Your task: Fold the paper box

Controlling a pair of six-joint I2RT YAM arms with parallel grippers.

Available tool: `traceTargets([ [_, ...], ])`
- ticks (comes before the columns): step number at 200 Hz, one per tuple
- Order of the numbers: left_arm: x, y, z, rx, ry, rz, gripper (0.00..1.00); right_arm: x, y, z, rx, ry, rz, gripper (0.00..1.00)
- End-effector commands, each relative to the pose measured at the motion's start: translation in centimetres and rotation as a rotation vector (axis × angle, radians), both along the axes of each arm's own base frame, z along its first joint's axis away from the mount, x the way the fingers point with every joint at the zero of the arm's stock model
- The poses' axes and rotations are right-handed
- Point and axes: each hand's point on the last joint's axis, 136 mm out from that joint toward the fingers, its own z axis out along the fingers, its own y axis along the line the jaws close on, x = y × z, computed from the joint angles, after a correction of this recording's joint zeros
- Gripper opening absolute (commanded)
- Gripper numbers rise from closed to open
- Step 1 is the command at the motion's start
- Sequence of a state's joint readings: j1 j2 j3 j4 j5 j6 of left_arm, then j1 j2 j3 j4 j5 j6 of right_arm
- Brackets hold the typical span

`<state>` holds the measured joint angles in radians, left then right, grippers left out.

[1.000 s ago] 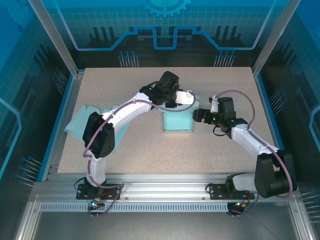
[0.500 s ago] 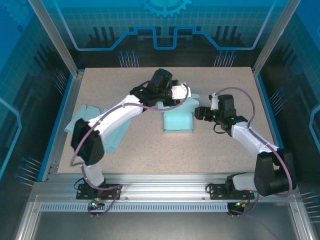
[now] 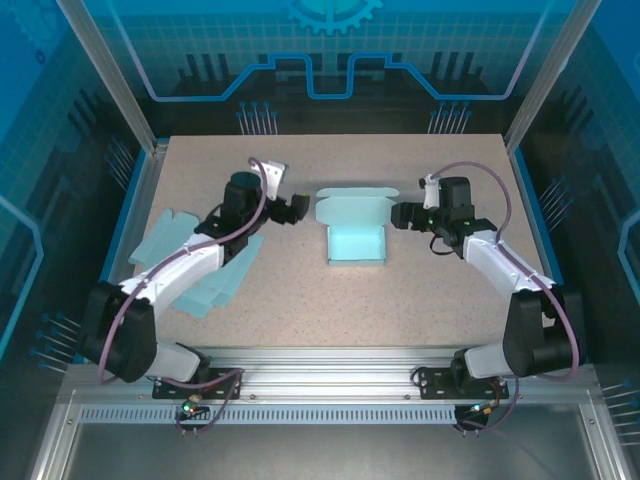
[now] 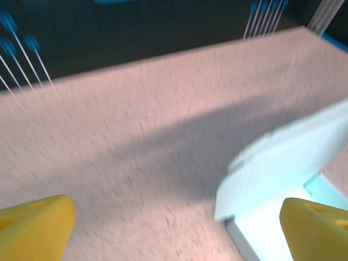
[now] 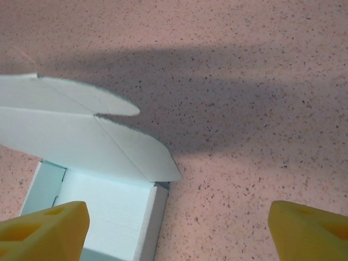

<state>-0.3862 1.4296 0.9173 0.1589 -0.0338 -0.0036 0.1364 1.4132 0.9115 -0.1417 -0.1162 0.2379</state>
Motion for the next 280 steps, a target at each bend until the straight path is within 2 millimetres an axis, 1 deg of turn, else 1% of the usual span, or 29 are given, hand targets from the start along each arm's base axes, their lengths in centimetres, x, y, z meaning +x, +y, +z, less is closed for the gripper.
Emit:
traceTargets([
  [1, 0.9, -2.0, -0.2, -0.151, -0.052, -0.045, 0.97, 1.2, 0.4, 0.5, -0.004, -0.018, 0.049, 0.84],
  [15, 1.5, -2.6, -1.7, -0.178, -0.036, -0.081, 0.96, 1.8, 0.7, 0.3, -0.003, -0.019, 0.07, 0.81],
  [34, 2.3, -3.8, -3.3, -0.205, -0.003, -0.142, 0.9, 2.5, 1.4, 0.0, 0.009, -0.021, 0.102, 0.78],
  [59, 3.4, -5.0, -4.5, -0.229, 0.035, -0.187, 0.86, 3.2, 1.8, -0.4, 0.02, -0.026, 0.126, 0.77],
  [78, 3.8, -5.5, -5.3, -0.233, 0.058, -0.201, 0.84, 3.5, 2.3, -0.9, 0.034, -0.014, 0.147, 0.75],
  [91, 4.1, -5.7, -5.3, -0.233, 0.055, -0.208, 0.84, 3.8, 2.5, -1.3, 0.039, -0.006, 0.156, 0.73],
  [104, 4.3, -6.0, -5.4, -0.232, 0.057, -0.218, 0.81, 4.1, 2.7, -1.6, 0.043, 0.001, 0.162, 0.71],
  [124, 4.8, -6.5, -5.5, -0.233, 0.056, -0.239, 0.8, 4.4, 3.0, -1.8, 0.053, 0.006, 0.176, 0.69],
  [152, 5.1, -7.2, -5.4, -0.239, 0.056, -0.279, 0.73, 4.6, 3.2, -1.8, 0.061, -0.001, 0.187, 0.68],
  [169, 5.4, -7.5, -5.4, -0.237, 0.058, -0.288, 0.71, 4.6, 3.4, -1.8, 0.068, -0.006, 0.194, 0.67],
  [180, 5.5, -7.7, -5.4, -0.238, 0.061, -0.3, 0.68, 4.7, 3.5, -1.6, 0.076, -0.012, 0.201, 0.66],
  [218, 5.5, -8.1, -5.4, -0.231, 0.068, -0.315, 0.6, 5.1, 4.0, -1.6, 0.099, -0.013, 0.218, 0.61],
  [241, 5.1, -8.3, -5.9, -0.207, 0.089, -0.334, 0.55, 5.1, 4.1, -1.5, 0.106, -0.016, 0.221, 0.58],
  [252, 4.9, -8.5, -6.2, -0.192, 0.098, -0.342, 0.54, 5.1, 4.1, -1.4, 0.106, -0.017, 0.221, 0.57],
  [268, 4.7, -8.7, -6.5, -0.178, 0.107, -0.348, 0.48, 5.0, 4.1, -1.3, 0.106, -0.019, 0.22, 0.55],
  [280, 4.6, -8.7, -6.5, -0.173, 0.111, -0.351, 0.46, 4.9, 4.1, -1.4, 0.107, -0.018, 0.221, 0.54],
])
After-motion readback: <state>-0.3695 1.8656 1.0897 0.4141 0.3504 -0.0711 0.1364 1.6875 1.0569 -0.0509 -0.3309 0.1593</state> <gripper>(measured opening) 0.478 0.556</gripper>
